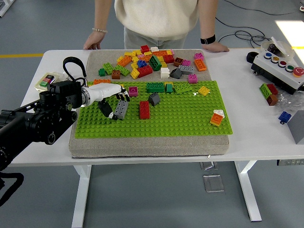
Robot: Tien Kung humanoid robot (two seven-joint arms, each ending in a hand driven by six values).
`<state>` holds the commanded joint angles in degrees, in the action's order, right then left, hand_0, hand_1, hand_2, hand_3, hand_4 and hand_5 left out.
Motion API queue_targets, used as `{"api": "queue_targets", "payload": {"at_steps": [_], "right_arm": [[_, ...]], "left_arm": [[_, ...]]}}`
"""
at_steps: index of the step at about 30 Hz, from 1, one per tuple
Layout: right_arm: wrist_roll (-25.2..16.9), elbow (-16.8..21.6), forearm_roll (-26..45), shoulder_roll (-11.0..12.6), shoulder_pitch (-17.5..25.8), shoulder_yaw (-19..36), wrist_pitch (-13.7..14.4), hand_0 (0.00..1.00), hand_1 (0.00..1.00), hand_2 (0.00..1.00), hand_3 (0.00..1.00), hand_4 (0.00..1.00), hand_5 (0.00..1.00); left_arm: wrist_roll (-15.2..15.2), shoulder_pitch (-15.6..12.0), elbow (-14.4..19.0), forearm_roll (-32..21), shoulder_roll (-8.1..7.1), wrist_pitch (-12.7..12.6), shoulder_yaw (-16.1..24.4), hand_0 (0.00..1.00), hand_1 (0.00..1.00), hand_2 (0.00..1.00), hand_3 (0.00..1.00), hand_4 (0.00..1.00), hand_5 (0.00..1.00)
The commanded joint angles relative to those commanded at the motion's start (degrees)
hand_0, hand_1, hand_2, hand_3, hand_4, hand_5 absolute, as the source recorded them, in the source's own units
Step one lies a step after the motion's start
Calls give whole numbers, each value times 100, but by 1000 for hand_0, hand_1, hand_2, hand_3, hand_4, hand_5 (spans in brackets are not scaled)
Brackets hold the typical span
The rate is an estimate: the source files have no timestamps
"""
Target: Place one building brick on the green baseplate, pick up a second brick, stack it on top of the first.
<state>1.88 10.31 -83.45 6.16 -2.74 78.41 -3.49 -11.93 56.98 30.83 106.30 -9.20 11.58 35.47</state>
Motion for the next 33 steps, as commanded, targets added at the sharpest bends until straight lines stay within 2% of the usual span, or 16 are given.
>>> {"api": "queue_targets", "payload": {"at_steps": [7, 18, 25, 33], "right_arm": [[-5, 0, -7, -2, 6, -1, 5, 758, 685, 731, 752, 998, 502], [-8, 0, -43, 14, 32, 54, 3, 758, 685, 730, 752, 998, 505], [-14, 0, -78, 44, 50, 123, 2, 758, 685, 731, 752, 998, 505], [-24, 0, -103, 64, 55, 185, 2, 759, 686, 730, 753, 998, 506]], "left_arm": [[24, 27, 57, 20, -49, 44, 130, 755, 719, 592, 565, 766, 2], [100, -72, 155, 187, -224, 128, 503, 751, 714, 588, 562, 759, 2], [221, -304, 355, 355, -321, 214, 1030, 751, 710, 588, 562, 744, 2], [493, -687, 762, 526, -325, 307, 1665, 751, 705, 588, 561, 727, 2]]}}
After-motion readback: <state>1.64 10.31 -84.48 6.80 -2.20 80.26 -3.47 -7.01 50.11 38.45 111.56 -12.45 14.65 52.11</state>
